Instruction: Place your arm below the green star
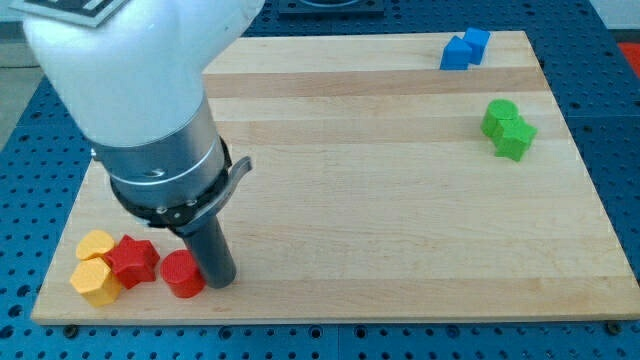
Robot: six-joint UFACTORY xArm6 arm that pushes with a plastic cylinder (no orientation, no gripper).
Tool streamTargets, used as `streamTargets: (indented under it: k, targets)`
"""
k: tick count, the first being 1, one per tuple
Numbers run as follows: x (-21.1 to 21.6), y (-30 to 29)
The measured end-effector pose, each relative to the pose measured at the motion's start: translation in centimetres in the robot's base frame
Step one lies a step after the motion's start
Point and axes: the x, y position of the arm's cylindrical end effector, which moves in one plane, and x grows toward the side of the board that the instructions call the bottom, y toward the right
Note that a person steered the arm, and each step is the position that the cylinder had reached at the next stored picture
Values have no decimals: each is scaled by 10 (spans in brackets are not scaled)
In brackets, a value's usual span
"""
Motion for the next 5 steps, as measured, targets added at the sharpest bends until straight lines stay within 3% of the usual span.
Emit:
streamTargets:
  k: [3,4,5]
  targets:
    - [6,-36]
    - [6,12]
    - [-8,97]
